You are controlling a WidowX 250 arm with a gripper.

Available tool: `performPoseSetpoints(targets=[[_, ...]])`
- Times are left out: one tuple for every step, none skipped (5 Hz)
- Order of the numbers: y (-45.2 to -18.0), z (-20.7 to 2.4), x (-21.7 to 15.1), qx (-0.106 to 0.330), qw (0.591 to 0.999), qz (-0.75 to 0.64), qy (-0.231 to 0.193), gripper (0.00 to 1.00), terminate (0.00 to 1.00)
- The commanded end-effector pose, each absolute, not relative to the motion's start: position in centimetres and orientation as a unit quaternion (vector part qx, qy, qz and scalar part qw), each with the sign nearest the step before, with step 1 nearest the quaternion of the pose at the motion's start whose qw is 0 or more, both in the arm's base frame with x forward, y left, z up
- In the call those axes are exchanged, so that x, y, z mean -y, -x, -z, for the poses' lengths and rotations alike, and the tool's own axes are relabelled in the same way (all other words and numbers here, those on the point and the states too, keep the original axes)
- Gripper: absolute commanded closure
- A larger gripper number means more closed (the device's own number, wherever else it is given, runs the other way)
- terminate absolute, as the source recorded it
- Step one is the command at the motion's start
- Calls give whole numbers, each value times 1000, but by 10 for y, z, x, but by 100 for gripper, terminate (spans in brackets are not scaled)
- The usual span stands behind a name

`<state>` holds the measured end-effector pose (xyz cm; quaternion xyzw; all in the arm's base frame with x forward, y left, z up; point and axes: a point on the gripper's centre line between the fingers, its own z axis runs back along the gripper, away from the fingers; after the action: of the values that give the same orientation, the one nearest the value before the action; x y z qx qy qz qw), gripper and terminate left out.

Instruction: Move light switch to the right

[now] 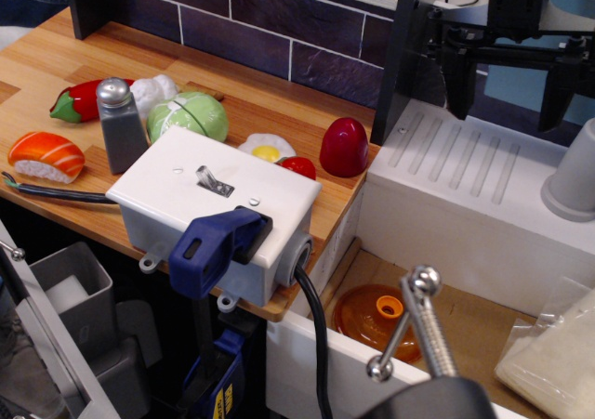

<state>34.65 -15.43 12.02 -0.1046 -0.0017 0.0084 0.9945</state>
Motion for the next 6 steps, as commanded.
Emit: performPoseSetpoints(targets=[[-346,-120,154,2,994,-8,105,0,0],[-346,-126,140,1,995,-11,104,0,0],[-336,-131,112,-7,995,-7,96,0,0],[-308,-137,73,-20,997,8,79,0,0],[-282,-142,37,-28,996,14,86,0,0],[-267,-140,1,-27,996,27,83,0,0]])
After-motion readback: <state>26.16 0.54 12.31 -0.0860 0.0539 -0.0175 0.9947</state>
